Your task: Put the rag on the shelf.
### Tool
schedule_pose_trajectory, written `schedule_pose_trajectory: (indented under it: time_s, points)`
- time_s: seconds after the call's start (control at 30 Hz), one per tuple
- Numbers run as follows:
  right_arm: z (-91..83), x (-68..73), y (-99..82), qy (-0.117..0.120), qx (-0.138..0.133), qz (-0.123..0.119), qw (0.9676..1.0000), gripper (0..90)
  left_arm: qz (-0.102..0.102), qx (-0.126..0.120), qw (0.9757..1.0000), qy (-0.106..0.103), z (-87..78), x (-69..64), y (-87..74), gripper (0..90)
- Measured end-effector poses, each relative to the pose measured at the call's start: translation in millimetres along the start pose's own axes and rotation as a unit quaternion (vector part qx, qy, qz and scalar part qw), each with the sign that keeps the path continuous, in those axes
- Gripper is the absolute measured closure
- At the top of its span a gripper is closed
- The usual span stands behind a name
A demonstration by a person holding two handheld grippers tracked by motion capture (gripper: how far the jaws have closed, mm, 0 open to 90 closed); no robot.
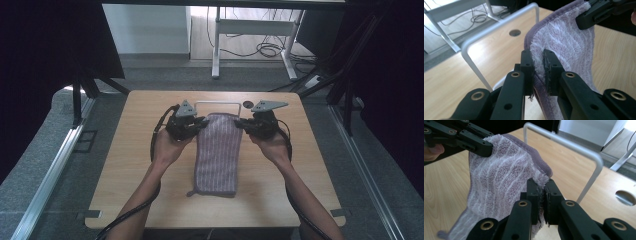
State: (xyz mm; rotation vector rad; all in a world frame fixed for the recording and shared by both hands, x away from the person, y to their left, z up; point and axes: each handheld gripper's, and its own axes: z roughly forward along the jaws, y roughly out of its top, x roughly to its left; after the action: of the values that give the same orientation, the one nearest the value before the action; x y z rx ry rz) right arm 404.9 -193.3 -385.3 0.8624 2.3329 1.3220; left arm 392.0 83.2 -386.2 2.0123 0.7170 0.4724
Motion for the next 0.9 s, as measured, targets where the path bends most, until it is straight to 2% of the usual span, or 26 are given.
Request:
schedule_pose_trajectory:
  time_s: [0.33,0.47,0.9]
  points:
    - [-13.9,-3.6,31.9,-0.015,-0.02,-0.017,0.9995,84.7,0.009,-0.019,0.9997,0.01,-12.5,8.4,26.8,79.5]
    - [-19.0,-6.7,47.8,-0.023,-0.029,-0.024,0.999,84.7,0.016,-0.022,0.9995,0.019,-17.6,14.2,42.7,79.5]
    - [-24.5,-16.1,89.9,-0.049,-0.049,-0.041,0.9967,84.6,0.011,-0.032,0.9987,0.038,-25.4,33.3,79.3,79.4]
